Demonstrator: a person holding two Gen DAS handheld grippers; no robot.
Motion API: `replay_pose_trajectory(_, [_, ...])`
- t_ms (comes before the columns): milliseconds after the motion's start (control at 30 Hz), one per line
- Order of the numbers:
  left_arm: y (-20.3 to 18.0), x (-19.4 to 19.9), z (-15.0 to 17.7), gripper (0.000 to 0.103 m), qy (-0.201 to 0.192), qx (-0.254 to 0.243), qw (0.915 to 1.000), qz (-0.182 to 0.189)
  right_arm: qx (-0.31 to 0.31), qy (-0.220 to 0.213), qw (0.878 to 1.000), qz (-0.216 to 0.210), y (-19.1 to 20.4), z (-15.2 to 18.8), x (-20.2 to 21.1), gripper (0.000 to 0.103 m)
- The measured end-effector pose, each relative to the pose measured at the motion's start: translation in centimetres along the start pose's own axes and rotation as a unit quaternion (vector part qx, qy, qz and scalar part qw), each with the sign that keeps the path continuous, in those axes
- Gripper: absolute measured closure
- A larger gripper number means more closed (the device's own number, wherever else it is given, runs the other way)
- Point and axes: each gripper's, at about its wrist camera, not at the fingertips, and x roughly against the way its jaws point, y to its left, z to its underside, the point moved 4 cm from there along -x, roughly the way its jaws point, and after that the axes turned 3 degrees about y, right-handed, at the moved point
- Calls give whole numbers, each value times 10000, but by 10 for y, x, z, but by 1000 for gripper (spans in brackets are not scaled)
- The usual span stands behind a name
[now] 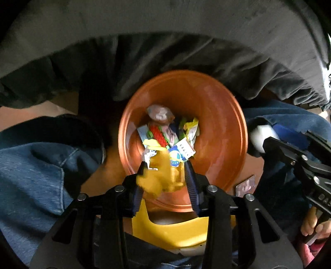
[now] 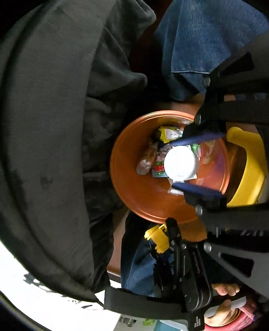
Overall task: Collect trash
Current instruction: 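Move both open tools back toward the last boxes on the bed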
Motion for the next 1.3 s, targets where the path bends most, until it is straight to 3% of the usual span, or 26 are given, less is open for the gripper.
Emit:
replay_pose_trajectory(33, [0,-4,1,40,69,-20,10000,-48,-34,12,10000,0,-2,1,-1,37])
replay_pose_trajectory(100, [1,-6,2,24,103,17,9999,-79,-108,3,9999,4,-7,1,0,36])
replay_pose_trajectory(200, [3,-5,-2,22,141,64,9999,-64,-268,-41,9996,13,-11,0,0,27])
replay_pose_trajectory(333, [5,-8,-2,22,223,115,9996,-94,-391,-117,9992,-5,-17,0,5,24])
replay_pose_trajectory(800, [-6,13,-7,22,17,-30,9999,-102,-371,-295,9989,-53,-17,-9,20,20])
replay_pose_trajectory(967, [-9,27,-8,22,-142,-105,9998,-104,-328,-621,9975,-10,-16,-16,44,20])
replay_pose_trajectory(1200, [-16,81,-17,22,-905,-390,9947,-292,-210,-1441,9893,-131,-8,-37,100,13])
replay_pose_trajectory(1300, [-19,122,-22,22,-1617,-565,9851,-152,25,-2020,9791,-231,-2,-56,136,8])
